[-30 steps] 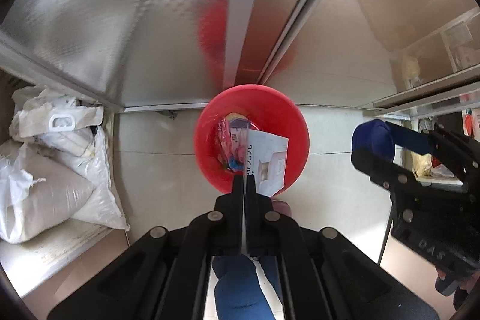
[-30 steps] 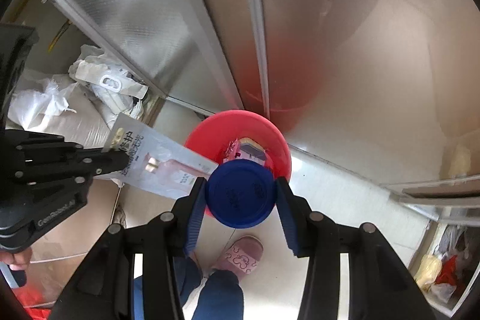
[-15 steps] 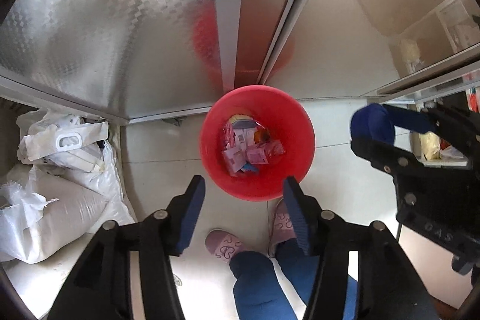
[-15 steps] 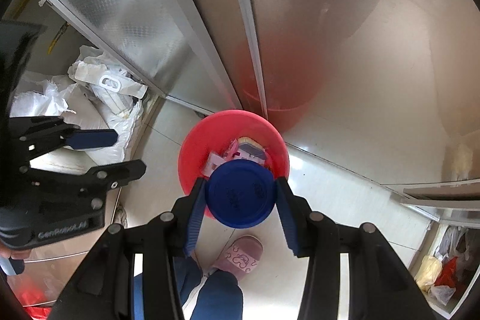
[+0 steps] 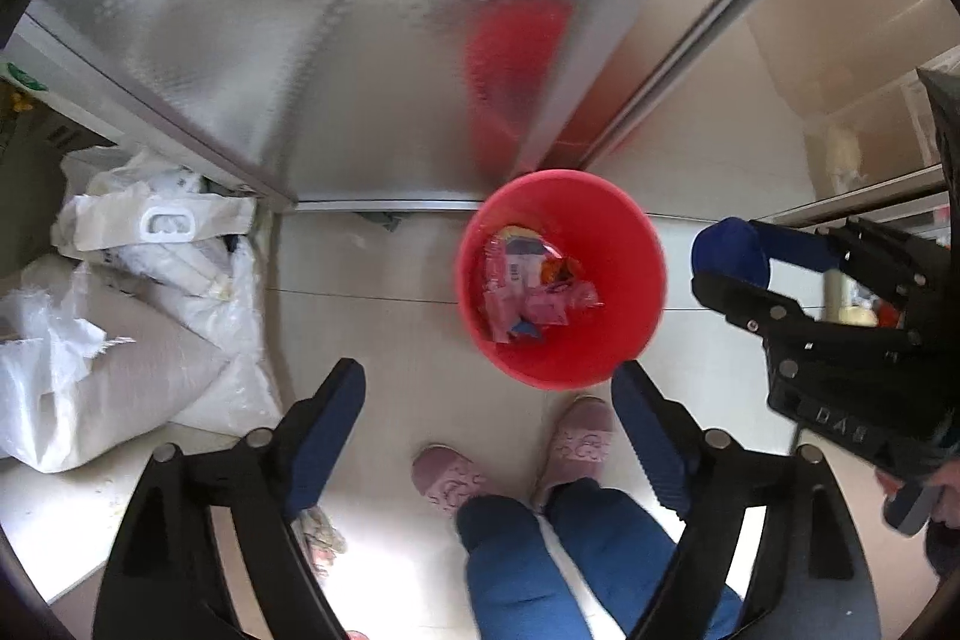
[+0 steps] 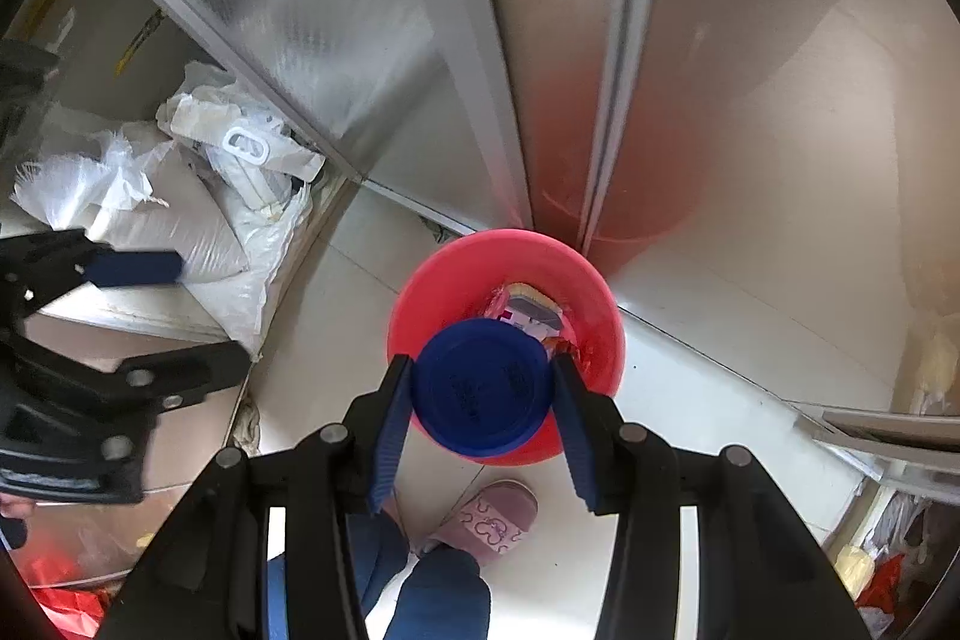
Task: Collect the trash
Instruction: 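Open the left tool over the bucket while the right tool releases the cap, then raise both open tools back up toward the counter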
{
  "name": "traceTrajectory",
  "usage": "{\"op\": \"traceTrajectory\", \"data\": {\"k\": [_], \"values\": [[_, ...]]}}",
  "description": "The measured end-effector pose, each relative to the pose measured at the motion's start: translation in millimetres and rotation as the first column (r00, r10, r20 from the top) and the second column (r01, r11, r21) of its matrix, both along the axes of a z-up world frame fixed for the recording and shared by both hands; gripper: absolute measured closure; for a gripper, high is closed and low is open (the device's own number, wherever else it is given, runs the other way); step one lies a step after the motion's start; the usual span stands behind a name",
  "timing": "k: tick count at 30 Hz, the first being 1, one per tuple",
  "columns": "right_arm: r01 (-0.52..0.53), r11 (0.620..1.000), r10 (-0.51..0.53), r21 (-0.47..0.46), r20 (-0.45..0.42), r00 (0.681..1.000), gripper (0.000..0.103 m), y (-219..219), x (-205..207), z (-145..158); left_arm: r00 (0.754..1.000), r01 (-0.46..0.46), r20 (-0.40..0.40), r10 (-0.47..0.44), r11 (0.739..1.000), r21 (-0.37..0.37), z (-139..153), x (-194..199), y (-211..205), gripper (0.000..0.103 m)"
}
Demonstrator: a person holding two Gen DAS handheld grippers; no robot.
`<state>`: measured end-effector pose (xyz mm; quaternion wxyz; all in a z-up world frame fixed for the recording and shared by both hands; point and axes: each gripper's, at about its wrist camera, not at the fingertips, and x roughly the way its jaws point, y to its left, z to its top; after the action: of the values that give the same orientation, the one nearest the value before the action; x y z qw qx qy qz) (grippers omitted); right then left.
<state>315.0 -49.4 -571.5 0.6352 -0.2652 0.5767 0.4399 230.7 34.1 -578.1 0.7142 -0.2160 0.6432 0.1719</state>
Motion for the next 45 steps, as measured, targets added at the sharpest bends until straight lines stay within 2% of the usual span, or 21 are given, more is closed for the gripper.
{"op": "traceTrajectory", "data": {"k": [4, 8, 11, 12, 14, 16, 19, 22, 26, 30, 36, 42, 45], "values": [[-0.023, 1.0, 0.023, -0.009, 0.006, 1.0, 0.06, 5.4, -2.0, -4.9, 1.0, 0.009, -0.021, -0.008, 0.999, 0.032, -4.7, -6.3, 2.8, 0.014], [-0.025, 0.999, 0.026, -0.038, 0.014, 1.0, 0.059, 8.4, -2.5, -9.6, 1.0, 0.017, -0.023, -0.015, 0.998, 0.065, -6.1, -11.2, 4.8, 0.013], [-0.028, 0.999, 0.028, -0.041, 0.014, 0.999, 0.051, 8.7, -2.1, -10.6, 1.0, 0.005, -0.022, -0.004, 0.998, 0.055, -7.9, -13.0, 6.5, 0.012], [-0.031, 0.999, 0.031, -0.038, 0.017, 0.999, 0.045, 8.8, -2.7, -9.9, 1.0, 0.001, -0.02, 0.0, 0.999, 0.051, -8.4, -13.7, 7.0, 0.011], [-0.039, 0.999, 0.039, -0.03, 0.015, 0.999, 0.036, 8.9, -3.4, -9.1, 1.0, 0.0, -0.021, 0.001, 0.999, 0.05, -10.0, -14.3, 9.1, 0.0], [-0.046, 0.999, 0.046, -0.023, 0.016, 0.999, 0.021, 8.5, -3.8, -8.1, 1.0, 0.0, -0.024, 0.001, 0.999, 0.054, -9.9, -13.8, 8.6, 0.0], [-0.051, 0.998, 0.052, -0.026, 0.031, 0.998, 0.005, 7.5, -5.2, -6.9, 1.0, 0.005, -0.023, -0.004, 0.999, 0.048, -7.9, -11.9, 7.6, 0.0], [-0.05, 0.998, 0.051, -0.025, 0.03, 0.998, 0.001, 6.9, -5.9, -3.3, 1.0, 0.01, -0.017, -0.009, 0.998, 0.057, 0.2, -10.9, 5.1, 0.0], [-0.048, 0.999, 0.048, -0.007, 0.047, 0.998, 0.001, 3.5, -6.4, 12.5, 1.0, 0.009, -0.019, -0.008, 0.997, 0.073, 15.5, -10.7, 1.3, 0.0], [-0.04, 0.999, 0.039, 0.005, 0.052, 0.998, 0.001, -1.7, -7.3, 40.1, 1.0, 0.011, -0.017, -0.009, 0.995, 0.097, 46.3, -14.2, -1.2, 0.0], [-0.032, 0.999, 0.031, 0.013, 0.075, 0.997, 0.001, -12.1, -8.3, 99.4, 0.998, -0.055, 0.028, 0.052, 0.993, 0.106, 118.2, -29.4, 0.6, 0.0], [0.021, 0.999, -0.026, 0.046, 0.101, 0.995, 0.001, -28.6, -14.6, 189.4, 0.996, -0.068, 0.075, 0.056, 0.986, 0.155, 208.4, -41.4, -5.5, 0.0], [0.042, 0.997, -0.048, 0.061, 0.088, 0.995, 0.001, -32.8, -17.9, 229.3, 0.993, -0.072, 0.111, 0.051, 0.979, 0.193, 253.1, -44.5, -8.8, 0.0]]}}
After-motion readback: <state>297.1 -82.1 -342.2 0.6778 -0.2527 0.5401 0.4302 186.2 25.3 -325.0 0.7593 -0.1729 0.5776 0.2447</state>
